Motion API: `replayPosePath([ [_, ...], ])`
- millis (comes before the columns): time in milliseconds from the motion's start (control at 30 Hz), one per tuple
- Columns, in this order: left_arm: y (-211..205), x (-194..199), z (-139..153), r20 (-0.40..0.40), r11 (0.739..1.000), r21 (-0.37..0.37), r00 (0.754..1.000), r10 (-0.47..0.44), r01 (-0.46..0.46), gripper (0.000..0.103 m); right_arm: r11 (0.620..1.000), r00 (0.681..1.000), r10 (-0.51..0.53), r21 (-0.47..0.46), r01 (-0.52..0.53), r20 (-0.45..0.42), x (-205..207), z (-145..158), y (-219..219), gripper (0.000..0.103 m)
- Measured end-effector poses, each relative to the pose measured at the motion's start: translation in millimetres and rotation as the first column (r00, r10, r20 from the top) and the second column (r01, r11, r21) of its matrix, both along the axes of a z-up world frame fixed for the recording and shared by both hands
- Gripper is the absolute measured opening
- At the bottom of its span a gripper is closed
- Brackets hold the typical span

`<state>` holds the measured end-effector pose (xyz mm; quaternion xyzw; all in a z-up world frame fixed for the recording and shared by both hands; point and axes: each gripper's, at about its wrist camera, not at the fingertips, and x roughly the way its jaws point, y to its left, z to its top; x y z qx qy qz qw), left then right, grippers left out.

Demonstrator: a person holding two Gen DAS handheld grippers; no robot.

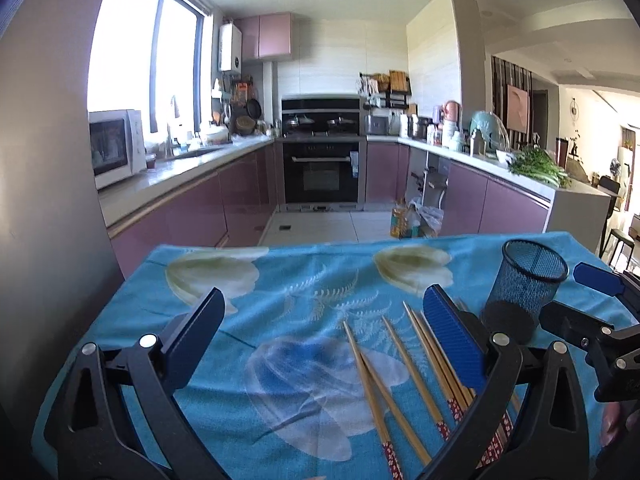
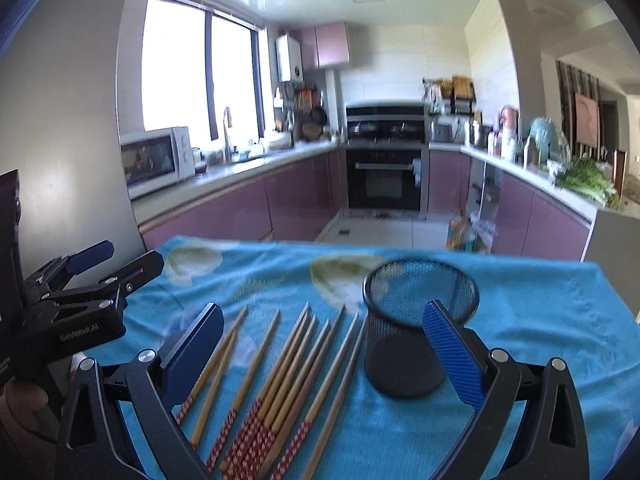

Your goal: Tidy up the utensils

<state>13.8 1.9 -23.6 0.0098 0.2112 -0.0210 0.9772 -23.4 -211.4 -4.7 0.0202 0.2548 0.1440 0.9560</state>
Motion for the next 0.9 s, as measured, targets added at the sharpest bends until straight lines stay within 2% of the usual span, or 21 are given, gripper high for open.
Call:
replayPosePath([
  [67, 5, 10, -13, -0.085, 1.0, -0.018, 0.996, -0.022, 0.021, 0.098, 1.0, 0.996, 0.005, -0.026, -0.008, -0.085, 7, -14, 0, 0.089],
  [200, 10, 25, -40, -0.212, 0.998, -0.035, 0.976, -0.052, 0.045, 0.098, 0.999, 0.971, 0.022, -0.037, -0.032, -0.237, 19, -40, -1, 0.065],
  [300, 9, 32, -58, -0.274, 0.996, -0.041, 0.958, -0.081, 0.073, 0.098, 0.999, 0.958, 0.019, -0.036, -0.031, -0.285, 24, -51, -2, 0.056],
  [400, 3, 38, -71, -0.331, 0.995, -0.022, 0.938, -0.104, 0.102, 0.086, 0.997, 0.951, 0.011, -0.063, -0.032, -0.31, 28, -56, 0, 0.047],
  [500, -5, 42, -80, -0.381, 0.991, 0.001, 0.916, -0.125, 0.136, 0.081, 0.994, 0.943, 0.004, -0.1, -0.04, -0.333, 32, -59, 4, 0.036],
  [567, -12, 45, -86, -0.411, 0.987, 0.015, 0.9, -0.142, 0.163, 0.072, 0.994, 0.934, 0.004, -0.105, -0.044, -0.357, 35, -63, 6, 0.031],
  [700, -18, 50, -89, -0.439, 0.981, 0.017, 0.883, -0.167, 0.194, 0.066, 0.992, 0.931, 0.004, -0.117, -0.05, -0.366, 39, -64, 9, 0.031],
  [767, -20, 55, -89, -0.45, 0.979, 0.01, 0.876, -0.176, 0.202, 0.055, 0.992, 0.93, 0.0, -0.116, -0.046, -0.368, 44, -65, 10, 0.031],
  [900, -25, 65, -89, -0.482, 0.977, -0.01, 0.855, -0.193, 0.214, 0.041, 0.994, 0.929, -0.006, -0.104, -0.035, -0.37, 53, -66, 12, 0.028],
])
